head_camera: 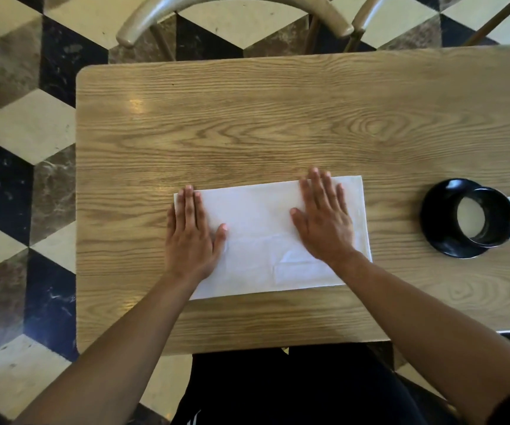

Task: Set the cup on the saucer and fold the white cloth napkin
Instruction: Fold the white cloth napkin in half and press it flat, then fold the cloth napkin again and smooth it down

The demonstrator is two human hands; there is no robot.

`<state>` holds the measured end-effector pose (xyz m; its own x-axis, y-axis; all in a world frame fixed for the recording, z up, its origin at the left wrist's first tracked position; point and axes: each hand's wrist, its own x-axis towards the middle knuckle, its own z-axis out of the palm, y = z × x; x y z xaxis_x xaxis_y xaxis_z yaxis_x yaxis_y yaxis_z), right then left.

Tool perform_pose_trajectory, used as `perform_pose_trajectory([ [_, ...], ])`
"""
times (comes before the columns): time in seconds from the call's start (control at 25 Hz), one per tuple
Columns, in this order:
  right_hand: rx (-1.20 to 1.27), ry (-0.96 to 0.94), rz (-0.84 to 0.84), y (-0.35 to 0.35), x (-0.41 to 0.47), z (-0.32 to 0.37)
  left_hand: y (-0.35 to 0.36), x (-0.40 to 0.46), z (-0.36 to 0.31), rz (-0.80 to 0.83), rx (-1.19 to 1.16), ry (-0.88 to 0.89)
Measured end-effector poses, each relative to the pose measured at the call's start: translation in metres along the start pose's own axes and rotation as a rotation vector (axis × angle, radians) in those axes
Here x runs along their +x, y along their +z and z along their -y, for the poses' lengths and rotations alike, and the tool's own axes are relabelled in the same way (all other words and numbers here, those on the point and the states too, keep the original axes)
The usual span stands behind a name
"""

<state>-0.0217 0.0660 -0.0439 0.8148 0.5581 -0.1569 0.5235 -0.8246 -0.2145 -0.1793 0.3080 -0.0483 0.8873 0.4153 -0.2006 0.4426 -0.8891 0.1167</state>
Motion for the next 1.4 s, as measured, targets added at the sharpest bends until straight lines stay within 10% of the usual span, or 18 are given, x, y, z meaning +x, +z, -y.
perform_pose_trajectory([
  [0.48,0.077,0.216,0.030,-0.062,0.027,-0.052,-0.033,0.009,0.004,-0.056,-0.129,0.017],
  [0.8,0.381,0.295,0.328,-0.112,0.042,-0.057,-0.058,-0.001,-0.162,0.014,-0.368,0.283],
  [1.4,1.387,0.701,0.528,-0.148,0.012,-0.036,-0.088,-0.050,-0.242,-0.048,-0.641,-0.234],
])
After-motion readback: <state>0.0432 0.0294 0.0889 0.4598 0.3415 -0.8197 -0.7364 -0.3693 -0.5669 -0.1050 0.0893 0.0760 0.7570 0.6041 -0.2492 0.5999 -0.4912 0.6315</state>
